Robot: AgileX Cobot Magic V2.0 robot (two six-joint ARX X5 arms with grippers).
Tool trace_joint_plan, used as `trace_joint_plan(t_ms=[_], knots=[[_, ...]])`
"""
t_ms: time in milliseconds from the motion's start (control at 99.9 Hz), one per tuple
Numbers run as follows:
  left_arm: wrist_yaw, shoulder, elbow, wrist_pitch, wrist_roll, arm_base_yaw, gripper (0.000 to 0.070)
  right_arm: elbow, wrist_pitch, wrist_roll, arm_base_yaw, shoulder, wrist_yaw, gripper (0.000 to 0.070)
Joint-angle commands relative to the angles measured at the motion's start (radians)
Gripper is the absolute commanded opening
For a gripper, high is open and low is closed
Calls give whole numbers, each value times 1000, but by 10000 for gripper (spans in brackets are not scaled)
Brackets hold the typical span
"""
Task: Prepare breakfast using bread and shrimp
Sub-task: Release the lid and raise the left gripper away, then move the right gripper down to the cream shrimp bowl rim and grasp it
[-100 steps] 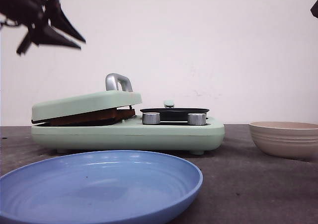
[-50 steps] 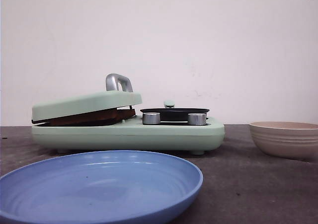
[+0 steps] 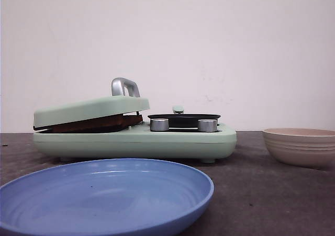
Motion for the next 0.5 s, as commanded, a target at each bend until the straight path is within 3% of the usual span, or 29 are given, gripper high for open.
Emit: trace_joint_plan(t_ms=[0,250,490], knots=[[1,-39,-37,-2,-16,-1,3,3,10,6,9,4,16,4],[-14,-244,-203,-69,-64,-1,3,3,11,-1,7,25,71,4],[-14,-340,-231,-194,-44,-1,3,3,58,-19,-45,126,108,4]])
